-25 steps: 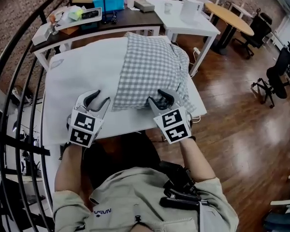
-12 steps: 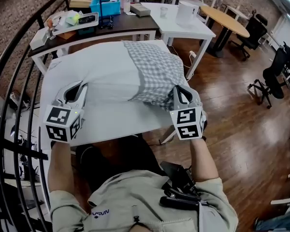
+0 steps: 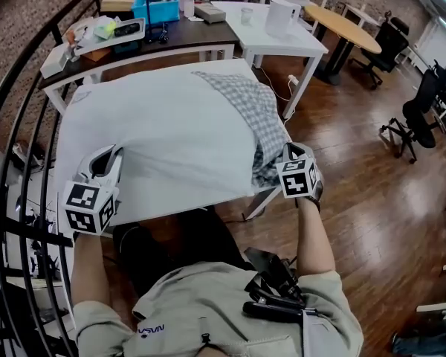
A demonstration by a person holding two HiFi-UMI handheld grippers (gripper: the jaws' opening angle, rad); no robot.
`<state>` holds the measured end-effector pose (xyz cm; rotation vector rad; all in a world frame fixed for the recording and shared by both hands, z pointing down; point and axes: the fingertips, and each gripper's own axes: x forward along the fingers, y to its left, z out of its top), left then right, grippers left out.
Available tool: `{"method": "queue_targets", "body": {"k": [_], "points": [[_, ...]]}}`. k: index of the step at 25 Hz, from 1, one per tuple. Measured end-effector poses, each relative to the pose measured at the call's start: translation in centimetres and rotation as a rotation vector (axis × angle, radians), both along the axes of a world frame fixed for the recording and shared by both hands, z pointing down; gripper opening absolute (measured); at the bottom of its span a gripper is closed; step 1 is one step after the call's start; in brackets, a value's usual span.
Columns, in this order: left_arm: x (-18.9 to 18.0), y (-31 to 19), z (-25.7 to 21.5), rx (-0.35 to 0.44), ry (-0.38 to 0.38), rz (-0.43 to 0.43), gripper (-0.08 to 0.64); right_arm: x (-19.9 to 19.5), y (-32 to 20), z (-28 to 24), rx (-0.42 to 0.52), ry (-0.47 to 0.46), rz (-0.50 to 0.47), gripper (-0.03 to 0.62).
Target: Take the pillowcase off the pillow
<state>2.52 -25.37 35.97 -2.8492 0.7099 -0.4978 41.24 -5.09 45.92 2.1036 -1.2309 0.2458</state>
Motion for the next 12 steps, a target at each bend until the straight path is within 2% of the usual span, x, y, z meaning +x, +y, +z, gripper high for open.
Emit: {"method": "queue_targets", "body": {"k": [4,6,7,10,12], "points": [[0.0,2.3,0.8,0.013,-0.041,0.054,0.111,-1.0,-0.5,1.0,-0.006,-0.067,-0.05,0.023],[0.1,4.3,-1.4,0.067,-0.034,0.094,0.146,-1.2,-0.1,-1.0,0.038,-0.083,-0.074,0.111],[0.4,5.4,-2.8,0.094,-0.011,0.121,0.146,-1.2,0.2,-2.5,0.08,-0.09,-0.086,0.13],[2.3,7.6,-6.1,0.145,0.088,0.208,0.152,-1.4,0.0,-7.9,0.265,-0.123,-0.13,0.13],[4.5,7.3,-8.0,0.196,0.081,0.234,0.176,-1.5,-1.4,-11.3,0.364,-0.135,-0.177,0.13]]}}
